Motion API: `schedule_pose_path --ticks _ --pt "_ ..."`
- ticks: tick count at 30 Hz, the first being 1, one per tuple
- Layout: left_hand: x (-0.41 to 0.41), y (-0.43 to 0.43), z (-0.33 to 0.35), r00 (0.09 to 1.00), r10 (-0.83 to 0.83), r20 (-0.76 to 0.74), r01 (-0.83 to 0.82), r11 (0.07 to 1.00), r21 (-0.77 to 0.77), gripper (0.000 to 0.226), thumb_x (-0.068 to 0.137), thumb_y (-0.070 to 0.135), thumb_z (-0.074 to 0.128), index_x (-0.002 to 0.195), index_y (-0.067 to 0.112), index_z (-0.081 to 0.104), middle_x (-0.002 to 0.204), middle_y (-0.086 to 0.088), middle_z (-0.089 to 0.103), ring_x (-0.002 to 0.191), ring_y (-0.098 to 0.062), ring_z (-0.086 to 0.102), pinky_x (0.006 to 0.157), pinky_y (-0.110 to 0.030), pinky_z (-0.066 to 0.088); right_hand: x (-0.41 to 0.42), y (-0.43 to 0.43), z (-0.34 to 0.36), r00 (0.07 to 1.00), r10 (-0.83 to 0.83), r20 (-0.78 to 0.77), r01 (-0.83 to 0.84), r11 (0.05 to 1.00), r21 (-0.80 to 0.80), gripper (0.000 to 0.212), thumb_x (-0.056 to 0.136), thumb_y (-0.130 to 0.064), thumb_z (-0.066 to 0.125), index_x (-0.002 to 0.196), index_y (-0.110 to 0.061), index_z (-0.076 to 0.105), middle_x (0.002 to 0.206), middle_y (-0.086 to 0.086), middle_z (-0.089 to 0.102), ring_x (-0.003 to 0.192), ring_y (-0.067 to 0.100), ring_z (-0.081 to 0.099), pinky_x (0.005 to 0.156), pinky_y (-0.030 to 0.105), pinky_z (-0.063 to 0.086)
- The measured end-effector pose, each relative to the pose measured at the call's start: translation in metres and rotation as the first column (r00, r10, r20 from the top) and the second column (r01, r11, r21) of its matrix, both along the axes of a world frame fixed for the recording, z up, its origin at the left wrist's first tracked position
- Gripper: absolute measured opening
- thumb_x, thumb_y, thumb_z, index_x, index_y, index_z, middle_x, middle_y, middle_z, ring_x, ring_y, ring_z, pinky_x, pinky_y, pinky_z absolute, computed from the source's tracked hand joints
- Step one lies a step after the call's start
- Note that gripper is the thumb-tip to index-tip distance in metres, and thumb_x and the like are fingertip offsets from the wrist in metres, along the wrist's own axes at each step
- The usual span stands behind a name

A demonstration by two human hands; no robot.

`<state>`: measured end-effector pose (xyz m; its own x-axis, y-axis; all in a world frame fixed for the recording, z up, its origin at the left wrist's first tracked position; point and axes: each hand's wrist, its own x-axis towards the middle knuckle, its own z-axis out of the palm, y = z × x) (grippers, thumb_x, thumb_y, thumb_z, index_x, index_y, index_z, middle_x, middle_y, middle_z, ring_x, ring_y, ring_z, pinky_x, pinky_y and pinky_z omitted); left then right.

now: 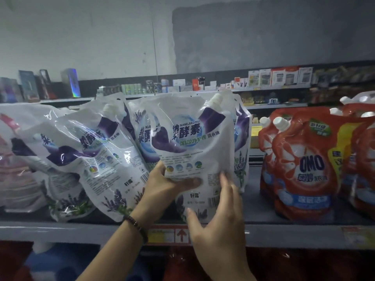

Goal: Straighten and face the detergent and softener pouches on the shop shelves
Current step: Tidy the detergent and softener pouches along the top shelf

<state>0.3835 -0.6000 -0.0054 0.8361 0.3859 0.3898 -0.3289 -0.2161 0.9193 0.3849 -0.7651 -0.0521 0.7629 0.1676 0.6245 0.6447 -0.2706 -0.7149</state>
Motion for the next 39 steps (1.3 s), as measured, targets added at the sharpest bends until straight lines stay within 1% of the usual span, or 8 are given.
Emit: schedule_pose_path --ticks 5,8,17,26,30,33,36,39 --pt "0.001 -0.011 -0.002 0.986 0.091 0.137 -0.092 0.996 0.004 0.06 0.068 0.006 0.098 0.12 0.004 0.07 0.113 -0.011 0.081 0.105 -0.03 0.079 0.087 -0.047 0.065 -0.004 0.014 -0.001 0.999 -0.046 0.012 0.046 0.999 0.003 0.127 0.072 -0.052 0.08 0.17 -0.031 0.002 0.177 -0.013 0.007 0.162 0.003 0.001 0.131 0.039 0.02" --pt "-0.001 -0.02 -0.002 0.966 0.161 0.203 -0.159 0.987 -0.028 0.06 0.066 0.006 0.099 0.118 0.004 0.069 0.11 -0.008 0.082 0.102 -0.027 0.08 0.082 -0.041 0.066 -0.003 0.018 0.0 0.999 -0.038 0.012 0.039 0.999 -0.016 0.133 0.07 -0.053 0.08 0.169 -0.032 -0.006 0.178 -0.012 0.0 0.163 0.006 -0.004 0.131 0.043 0.023" --pt "-0.025 -0.029 0.002 0.871 0.449 0.201 -0.467 0.883 0.054 0.064 0.054 0.056 0.103 0.105 0.034 0.071 0.097 0.015 0.081 0.088 -0.007 0.079 0.075 -0.045 0.066 0.0 0.016 0.009 0.993 0.103 0.051 -0.1 0.993 -0.058 0.148 0.066 -0.055 0.088 0.159 -0.049 -0.026 0.174 -0.022 -0.012 0.161 0.001 -0.011 0.131 0.046 0.024" --pt "-0.048 -0.041 -0.001 0.821 0.533 0.203 -0.542 0.84 -0.012 0.069 0.052 0.066 0.1 0.107 0.035 0.073 0.096 0.02 0.081 0.09 -0.004 0.079 0.083 -0.043 0.065 0.009 0.018 0.017 0.96 0.279 0.012 -0.279 0.96 -0.019 0.132 0.061 -0.061 0.078 0.169 -0.038 0.006 0.172 -0.022 0.018 0.158 -0.003 0.015 0.128 0.038 0.032" --pt "-0.059 -0.048 0.003 0.797 0.561 0.223 -0.585 0.809 0.054 0.062 0.053 0.057 0.099 0.104 0.041 0.067 0.089 0.026 0.079 0.082 0.004 0.077 0.08 -0.04 0.065 0.02 0.022 0.016 0.92 0.392 -0.02 -0.391 0.919 0.048 0.129 0.063 -0.046 0.088 0.169 -0.037 0.015 0.167 -0.014 0.038 0.155 0.004 0.033 0.122 0.041 0.042" --pt "-0.063 -0.049 0.001 0.804 0.553 0.218 -0.578 0.813 0.071 0.064 0.054 0.058 0.101 0.103 0.036 0.066 0.092 0.02 0.08 0.081 -0.003 0.079 0.077 -0.044 0.066 0.032 0.021 0.019 0.866 0.499 -0.038 -0.495 0.866 0.075 0.125 0.064 -0.026 0.1 0.166 -0.031 0.027 0.156 -0.004 0.056 0.145 0.017 0.053 0.115 0.047 0.049" --pt "-0.065 -0.053 -0.003 0.825 0.524 0.212 -0.546 0.835 0.064 0.07 0.054 0.059 0.102 0.109 0.033 0.067 0.101 0.015 0.081 0.083 -0.008 0.081 0.077 -0.045 0.067 0.04 0.016 0.024 0.817 0.576 -0.034 -0.571 0.815 0.095 0.102 0.07 0.004 0.094 0.156 -0.02 0.043 0.138 0.008 0.069 0.126 0.029 0.068 0.103 0.057 0.056" --pt "-0.064 -0.056 -0.005 0.809 0.547 0.217 -0.58 0.802 0.143 0.072 0.055 0.067 0.099 0.111 0.036 0.066 0.103 0.02 0.08 0.084 -0.002 0.079 0.079 -0.04 0.066 0.045 0.014 0.024 0.794 0.606 -0.046 -0.599 0.794 0.101 0.097 0.073 0.009 0.089 0.154 -0.019 0.046 0.137 0.009 0.07 0.125 0.031 0.069 0.104 0.059 0.055"
